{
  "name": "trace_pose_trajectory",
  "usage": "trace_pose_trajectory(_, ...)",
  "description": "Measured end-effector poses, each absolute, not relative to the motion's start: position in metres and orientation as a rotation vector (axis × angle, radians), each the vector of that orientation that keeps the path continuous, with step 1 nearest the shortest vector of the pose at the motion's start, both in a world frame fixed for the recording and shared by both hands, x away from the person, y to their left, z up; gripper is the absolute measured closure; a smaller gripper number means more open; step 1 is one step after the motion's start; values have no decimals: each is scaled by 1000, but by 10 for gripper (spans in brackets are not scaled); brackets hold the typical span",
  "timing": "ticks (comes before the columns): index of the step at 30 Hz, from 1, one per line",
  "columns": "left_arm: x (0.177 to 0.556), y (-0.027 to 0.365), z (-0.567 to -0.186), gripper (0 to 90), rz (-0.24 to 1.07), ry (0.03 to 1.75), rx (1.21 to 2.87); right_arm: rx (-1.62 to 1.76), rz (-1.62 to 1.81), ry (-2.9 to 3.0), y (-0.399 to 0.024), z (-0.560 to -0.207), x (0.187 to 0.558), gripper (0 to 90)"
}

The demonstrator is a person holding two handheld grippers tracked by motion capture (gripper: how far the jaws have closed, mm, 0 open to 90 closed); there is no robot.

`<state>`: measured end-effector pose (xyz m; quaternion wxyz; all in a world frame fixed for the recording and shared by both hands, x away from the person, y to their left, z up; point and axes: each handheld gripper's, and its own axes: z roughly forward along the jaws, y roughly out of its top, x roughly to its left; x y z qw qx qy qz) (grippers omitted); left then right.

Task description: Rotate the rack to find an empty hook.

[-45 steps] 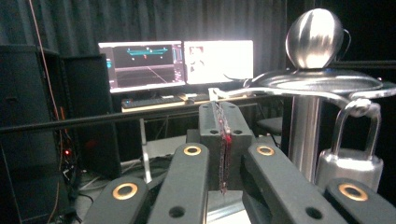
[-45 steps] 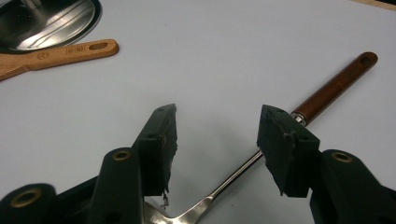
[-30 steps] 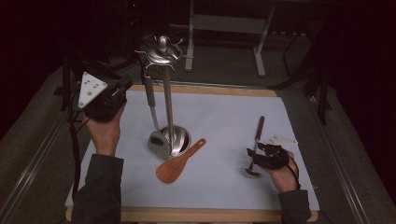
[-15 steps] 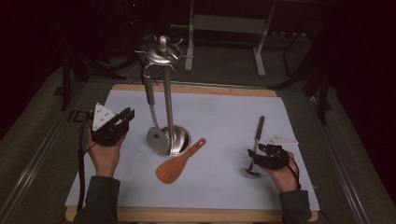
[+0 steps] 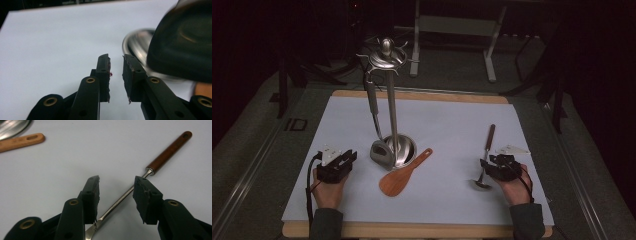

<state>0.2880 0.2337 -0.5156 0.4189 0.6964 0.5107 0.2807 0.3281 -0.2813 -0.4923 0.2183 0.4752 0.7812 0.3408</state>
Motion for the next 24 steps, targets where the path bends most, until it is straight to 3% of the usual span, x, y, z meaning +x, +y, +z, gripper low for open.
trace_pose_trajectory(7,286,239,-538,725,655,1342,1745,1327,894,2159,-283,-497,330,549)
trace_pose_trajectory(24,287,234,-539,679,674,1338,1789,1385,791,2129,-288,-504,348,585)
